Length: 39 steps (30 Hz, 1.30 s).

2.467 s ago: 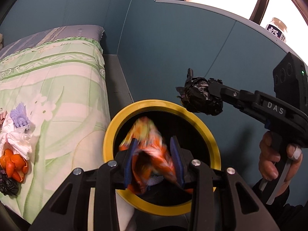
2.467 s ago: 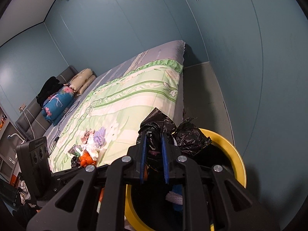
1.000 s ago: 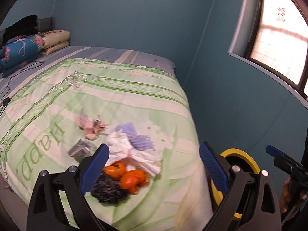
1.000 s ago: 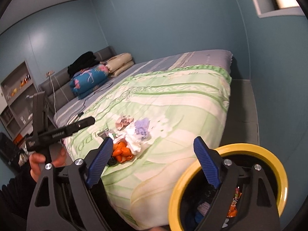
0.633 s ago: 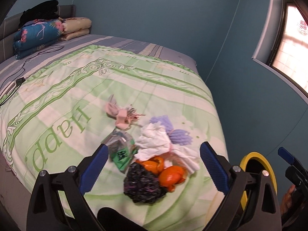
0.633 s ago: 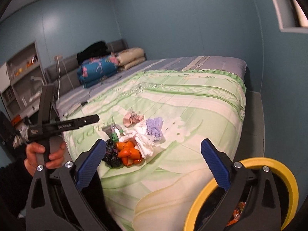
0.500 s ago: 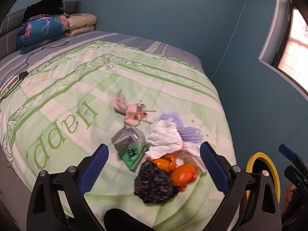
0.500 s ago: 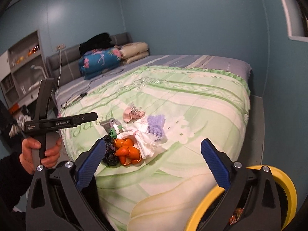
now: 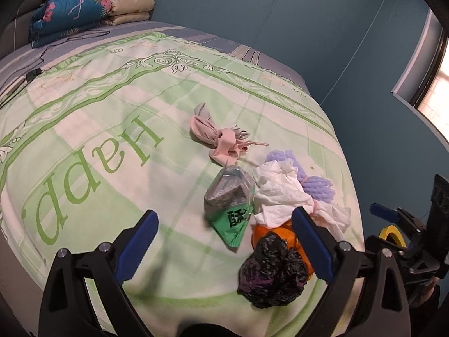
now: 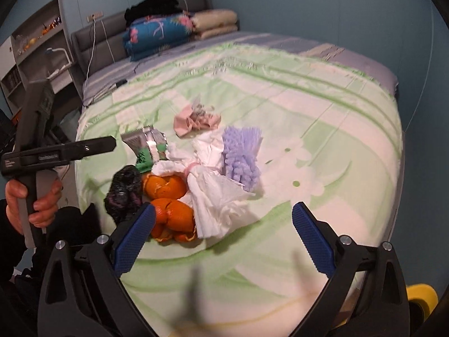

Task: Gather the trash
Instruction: 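Move both open tools back over the remaining trash on the bed, then grasp the silver-green snack packet with the left tool while the right tool grasps the white tissue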

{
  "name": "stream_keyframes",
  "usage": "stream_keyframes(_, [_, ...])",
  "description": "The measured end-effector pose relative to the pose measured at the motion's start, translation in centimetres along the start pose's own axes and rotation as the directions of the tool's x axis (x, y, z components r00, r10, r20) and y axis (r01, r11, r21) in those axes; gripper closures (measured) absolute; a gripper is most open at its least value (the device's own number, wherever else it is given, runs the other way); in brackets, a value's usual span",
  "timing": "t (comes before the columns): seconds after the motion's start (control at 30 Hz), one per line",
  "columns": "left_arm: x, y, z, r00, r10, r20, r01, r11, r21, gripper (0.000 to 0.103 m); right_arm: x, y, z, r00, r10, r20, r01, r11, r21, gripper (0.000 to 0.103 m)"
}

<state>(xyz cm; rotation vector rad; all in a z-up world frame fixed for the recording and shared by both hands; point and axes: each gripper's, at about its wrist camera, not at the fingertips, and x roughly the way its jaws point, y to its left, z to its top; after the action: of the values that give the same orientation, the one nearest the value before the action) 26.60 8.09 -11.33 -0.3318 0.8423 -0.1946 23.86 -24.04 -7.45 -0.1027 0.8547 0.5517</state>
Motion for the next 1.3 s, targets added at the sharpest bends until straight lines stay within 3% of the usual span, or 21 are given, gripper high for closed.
stream_keyframes(0.07, [0.3, 0.3, 0.2, 1.000, -0.011, -0.001, 0.011, 1.000, -0.010, 0.011, 1.2, 0.2, 0.4, 0.999, 0.014, -0.036, -0.014, 1.000, -0.012, 0.023])
stream_keyframes(0.5, [3.1, -0.1, 1.3, 1.000, -0.010, -0.015, 0.011, 0.999, 0.035, 0.012, 5.0, 0.7, 1.7, 0.993, -0.003, -0.118, -0.003, 0.999, -0.053, 0.024])
stream_keyframes(0.6, [3.9, -0.3, 1.1, 0.999, -0.020, -0.037, 0.022, 0.999, 0.043, 0.021, 5.6, 0.6, 1.7, 0.991, -0.001, -0.133, -0.005, 0.999, -0.045, 0.030])
stream_keyframes(0.73, [4.9, -0.1, 0.9, 0.997, -0.022, -0.070, 0.024, 0.999, 0.027, 0.042, 6.0, 0.7, 1.6, 0.989, -0.003, -0.145, -0.001, 0.999, -0.034, 0.038])
stream_keyframes(0.9, [5.6, -0.5, 0.4, 0.996, -0.002, -0.093, 0.008, 0.998, 0.056, 0.060, 6.2, 0.8, 1.4, 0.988, 0.002, -0.154, -0.005, 1.000, -0.019, 0.040])
stream_keyframes(1.1, [5.6, -0.9, 0.3, 0.995, 0.005, -0.097, 0.002, 0.998, 0.070, 0.065, 6.4, 1.0, 1.2, 0.985, 0.001, -0.170, -0.001, 1.000, -0.003, 0.060])
stream_keyframes(1.17, [5.5, -1.0, 0.3, 0.995, 0.003, -0.098, 0.004, 0.998, 0.069, 0.065, 6.3, 1.2, 1.1, 0.986, -0.004, -0.169, 0.003, 1.000, -0.007, 0.079])
stream_keyframes(1.3, [5.1, -0.6, 0.3, 0.996, -0.002, -0.091, 0.007, 0.999, 0.054, 0.066, 5.9, 1.2, 1.0, 0.986, 0.010, -0.164, -0.009, 1.000, 0.010, 0.086])
